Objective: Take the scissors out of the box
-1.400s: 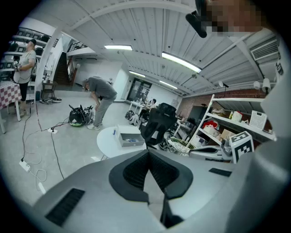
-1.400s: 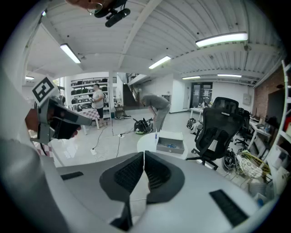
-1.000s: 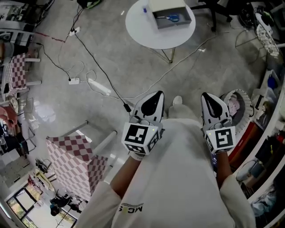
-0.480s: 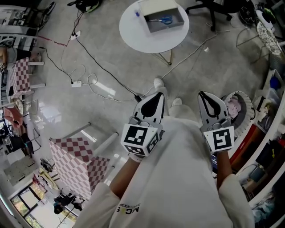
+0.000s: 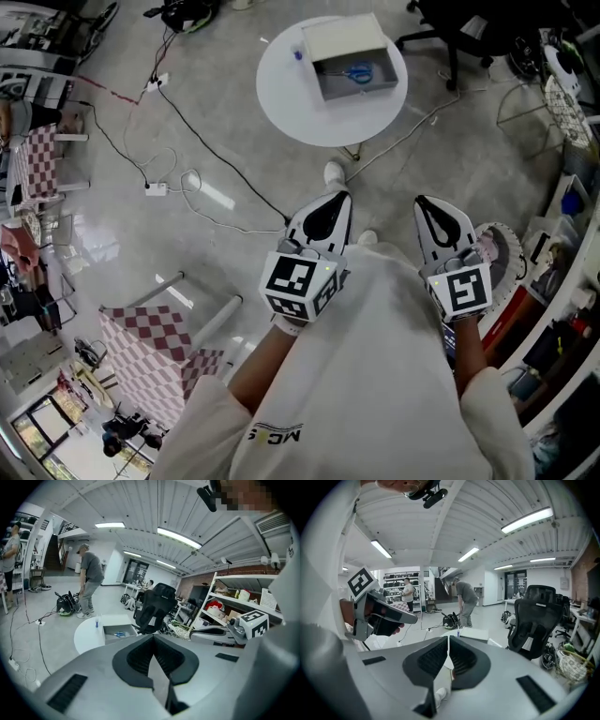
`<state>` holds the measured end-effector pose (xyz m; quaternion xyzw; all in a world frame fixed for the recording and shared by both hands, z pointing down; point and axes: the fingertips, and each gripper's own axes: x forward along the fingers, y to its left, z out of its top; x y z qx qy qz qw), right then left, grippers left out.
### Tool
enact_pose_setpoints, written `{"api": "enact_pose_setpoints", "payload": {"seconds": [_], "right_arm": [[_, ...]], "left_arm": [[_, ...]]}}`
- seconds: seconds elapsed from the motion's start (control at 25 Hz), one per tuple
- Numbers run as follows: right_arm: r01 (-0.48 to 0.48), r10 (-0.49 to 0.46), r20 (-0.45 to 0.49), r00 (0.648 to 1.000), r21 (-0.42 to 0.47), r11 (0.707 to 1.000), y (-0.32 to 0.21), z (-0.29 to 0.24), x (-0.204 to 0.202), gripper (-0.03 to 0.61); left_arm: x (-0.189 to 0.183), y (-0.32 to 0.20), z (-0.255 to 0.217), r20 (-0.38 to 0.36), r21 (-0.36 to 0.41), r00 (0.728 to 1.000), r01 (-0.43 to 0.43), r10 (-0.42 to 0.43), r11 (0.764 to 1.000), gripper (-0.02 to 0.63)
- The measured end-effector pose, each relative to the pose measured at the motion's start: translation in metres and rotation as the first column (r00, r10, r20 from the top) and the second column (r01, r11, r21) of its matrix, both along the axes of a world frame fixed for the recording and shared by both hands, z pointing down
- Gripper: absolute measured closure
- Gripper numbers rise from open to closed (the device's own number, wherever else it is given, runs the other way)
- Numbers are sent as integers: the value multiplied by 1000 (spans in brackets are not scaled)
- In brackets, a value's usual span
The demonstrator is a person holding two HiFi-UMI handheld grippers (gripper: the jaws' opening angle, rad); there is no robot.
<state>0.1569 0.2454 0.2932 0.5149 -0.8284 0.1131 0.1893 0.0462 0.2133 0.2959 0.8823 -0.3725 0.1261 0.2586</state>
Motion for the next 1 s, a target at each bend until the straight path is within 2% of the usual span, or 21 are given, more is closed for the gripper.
{"api": "enact_pose_setpoints", "payload": {"seconds": [0.24,0.6,0.72,1.0], "right_arm": [[32,-34,-68,997,-27,999,-83,-4,-7,503],[57,-76,-206,976,-98,994,-195,4,-19,484],[83,-114,-250,962,-129,988,-225,18,-22,428],[179,-245,-336,910,-215,960,-278,57,-21,426]], "left_arm": [[-8,-89,-4,-20,13,1000,1,-1,1000,603],[-39,-187,6,-65,-30,998,16,-17,999,603],[-46,-210,15,-71,-41,997,18,-20,999,603],[-50,-241,38,-46,-94,998,37,-42,995,603]]}}
